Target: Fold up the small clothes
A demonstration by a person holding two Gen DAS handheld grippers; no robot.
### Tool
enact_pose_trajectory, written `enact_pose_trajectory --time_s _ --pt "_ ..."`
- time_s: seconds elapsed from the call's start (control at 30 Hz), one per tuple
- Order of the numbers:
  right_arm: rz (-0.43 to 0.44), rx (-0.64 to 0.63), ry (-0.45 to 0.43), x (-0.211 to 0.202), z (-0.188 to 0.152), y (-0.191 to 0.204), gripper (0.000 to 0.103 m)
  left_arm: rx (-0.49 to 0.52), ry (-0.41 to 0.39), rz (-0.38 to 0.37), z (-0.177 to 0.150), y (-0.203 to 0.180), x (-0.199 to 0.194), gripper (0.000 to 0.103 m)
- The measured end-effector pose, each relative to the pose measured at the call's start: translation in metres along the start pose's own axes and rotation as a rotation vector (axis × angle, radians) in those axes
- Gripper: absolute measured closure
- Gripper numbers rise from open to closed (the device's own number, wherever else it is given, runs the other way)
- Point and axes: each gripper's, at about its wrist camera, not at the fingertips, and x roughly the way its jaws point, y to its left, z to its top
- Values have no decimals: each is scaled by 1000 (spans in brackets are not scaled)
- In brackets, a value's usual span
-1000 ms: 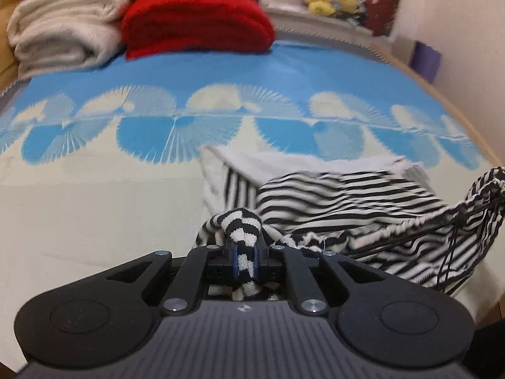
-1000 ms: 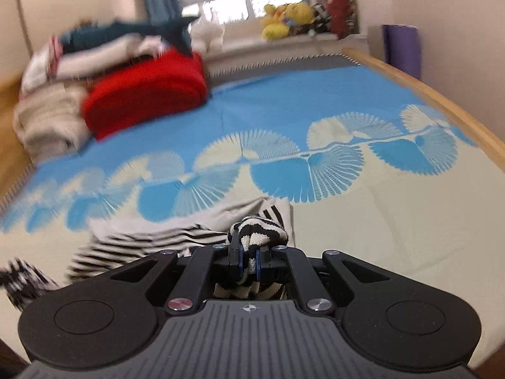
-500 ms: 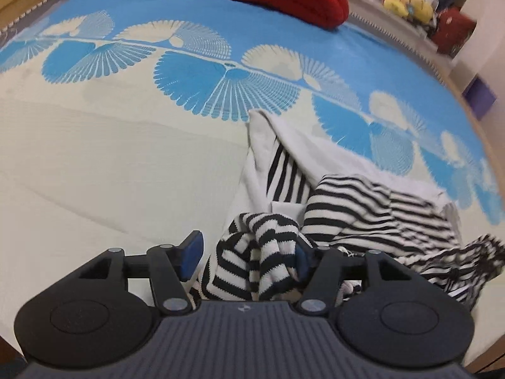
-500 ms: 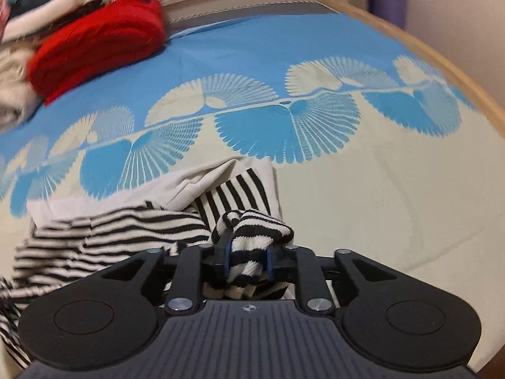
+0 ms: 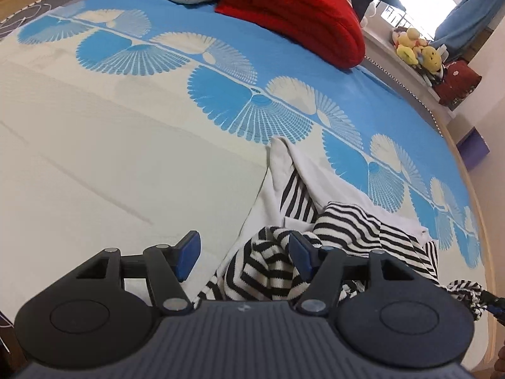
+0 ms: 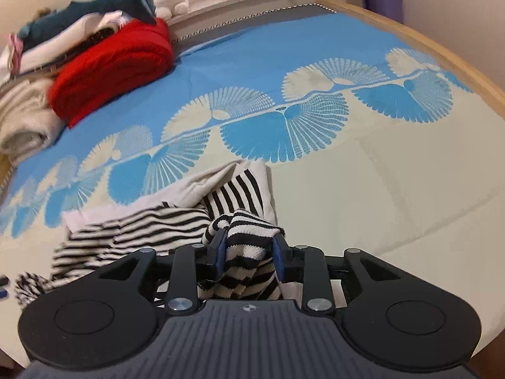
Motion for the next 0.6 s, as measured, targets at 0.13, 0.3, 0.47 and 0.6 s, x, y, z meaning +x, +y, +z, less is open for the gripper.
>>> enact_pose_trajectory --time_s 0.13,0.3,0.47,0.6 --pt "-52 16 -36 -11 4 -10 62 13 6 26 -4 -1 2 36" --pt "-82 -31 -73 -21 2 -12 62 26 2 41 -9 -3 0 36" --pt "-106 -119 -79 -23 -3 -5 62 122 -27 61 -8 -15 -6 36" --pt "-127 -211 -76 -23 -8 0 58 243 -8 50 -10 -19 -9 36"
